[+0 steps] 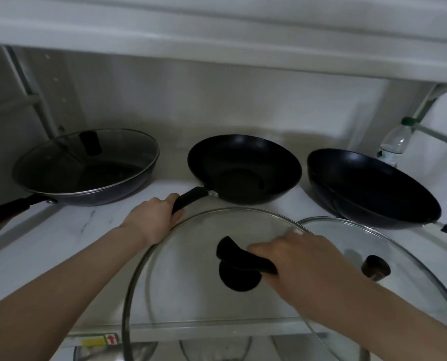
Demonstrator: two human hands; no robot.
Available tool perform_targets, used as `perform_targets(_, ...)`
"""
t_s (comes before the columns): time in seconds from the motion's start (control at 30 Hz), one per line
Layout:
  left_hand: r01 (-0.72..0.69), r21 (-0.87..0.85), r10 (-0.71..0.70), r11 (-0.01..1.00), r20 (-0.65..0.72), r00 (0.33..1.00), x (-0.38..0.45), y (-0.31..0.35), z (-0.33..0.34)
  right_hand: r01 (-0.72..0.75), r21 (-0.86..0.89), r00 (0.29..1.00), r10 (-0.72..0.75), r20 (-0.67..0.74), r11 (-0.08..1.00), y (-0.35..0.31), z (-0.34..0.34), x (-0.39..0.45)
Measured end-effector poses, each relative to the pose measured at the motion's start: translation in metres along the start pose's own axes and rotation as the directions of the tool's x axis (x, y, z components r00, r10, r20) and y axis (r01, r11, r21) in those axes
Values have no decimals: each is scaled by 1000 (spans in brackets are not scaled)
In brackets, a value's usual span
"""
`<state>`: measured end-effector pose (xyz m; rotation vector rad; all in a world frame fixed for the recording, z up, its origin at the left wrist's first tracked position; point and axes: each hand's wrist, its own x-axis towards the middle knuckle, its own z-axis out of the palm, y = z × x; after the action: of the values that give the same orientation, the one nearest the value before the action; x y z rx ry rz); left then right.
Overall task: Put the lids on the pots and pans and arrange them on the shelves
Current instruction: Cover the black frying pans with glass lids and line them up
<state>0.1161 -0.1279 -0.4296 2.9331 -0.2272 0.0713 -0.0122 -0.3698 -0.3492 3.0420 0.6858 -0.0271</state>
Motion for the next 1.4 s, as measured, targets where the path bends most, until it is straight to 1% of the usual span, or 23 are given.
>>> perform_targets(0.07,-4,-4,4,1000,-16,1000,0,-2,1,-45,36,999,44,4,998,9,-7,-20)
perform_targets(0.17,-11,1,11,1000,-42,999,0,-3,4,-115,16,993,115,-16,993,22,-19,-49)
perform_targets(0.23,-12,-2,12,1000,-44,999,0,-4,6,-164,1,984,163,-68,986,30,-26,-62)
perform_targets(0.3,-10,-4,10,1000,-35,999,-1,-5,6,-167,-16,976,163,-146,986,41,-30,-71)
perform_targets(0.43,-9,1,9,1000,-7,1000,-4,-1,2,-234,77,941,245,-234,969,56,-47,-64)
perform_targets(0.5,6,-55,-5,998,19,1000,-5,-1,0,-237,120,932,261,-253,964,61,-53,-47)
perform_targets(0.57,-10,-82,12,997,27,1000,-4,-2,0,-230,114,918,255,-303,966,67,-53,-26)
perform_targets(0.7,-1,-55,1,998,13,1000,-4,-2,0,-234,128,910,264,-319,964,74,-49,20)
perform_targets(0.8,-47,-29,46,998,-46,998,-4,-2,2,-225,151,903,264,-340,963,79,-44,52)
perform_targets(0.93,-58,-14,57,998,-97,994,-2,-5,6,-291,157,917,322,-235,944,93,-45,101)
perform_targets(1.1,-45,7,45,999,-132,990,0,-6,11,-280,94,910,296,-291,955,111,-39,162)
perform_targets(1.4,-20,51,26,999,-134,991,0,-6,14,-402,44,894,402,-197,915,134,-26,254)
